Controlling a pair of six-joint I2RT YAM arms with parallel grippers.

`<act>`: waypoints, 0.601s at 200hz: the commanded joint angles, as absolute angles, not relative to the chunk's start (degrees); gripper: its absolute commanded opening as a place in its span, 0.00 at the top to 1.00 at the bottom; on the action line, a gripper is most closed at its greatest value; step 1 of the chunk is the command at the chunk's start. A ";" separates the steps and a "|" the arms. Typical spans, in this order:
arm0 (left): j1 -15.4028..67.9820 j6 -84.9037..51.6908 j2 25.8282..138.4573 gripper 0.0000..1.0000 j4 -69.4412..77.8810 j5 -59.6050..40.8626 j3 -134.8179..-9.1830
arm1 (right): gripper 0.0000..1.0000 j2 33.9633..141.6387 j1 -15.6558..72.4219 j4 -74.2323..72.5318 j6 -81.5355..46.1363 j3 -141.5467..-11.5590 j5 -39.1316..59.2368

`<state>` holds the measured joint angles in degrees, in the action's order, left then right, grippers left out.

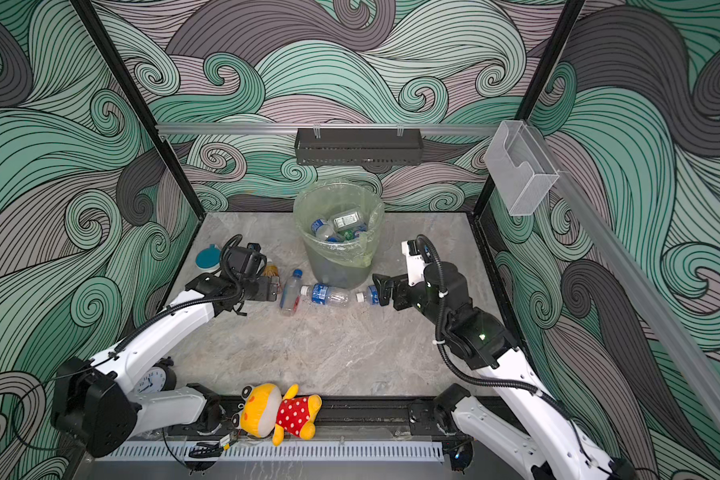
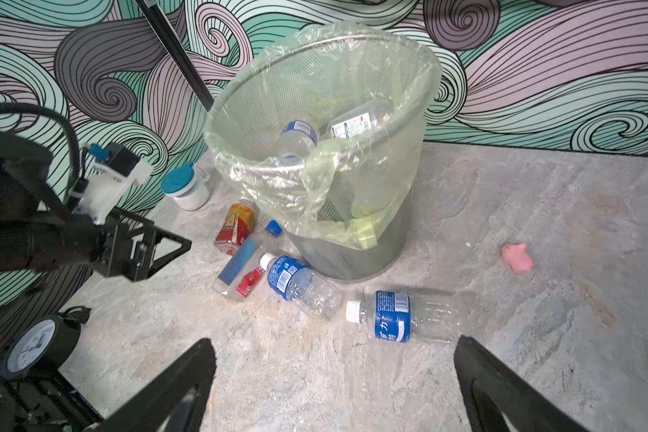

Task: Throw the plastic bottles in the bin
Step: 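Withdraw the right gripper while the left gripper reaches toward the yellow-label drink bottle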

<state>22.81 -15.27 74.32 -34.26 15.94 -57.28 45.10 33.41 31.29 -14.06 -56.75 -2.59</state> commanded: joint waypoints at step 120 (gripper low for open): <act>15.60 -20.00 103.14 0.12 -34.01 12.81 -76.14 | 0.01 34.21 33.13 36.58 -17.42 -50.54 -0.05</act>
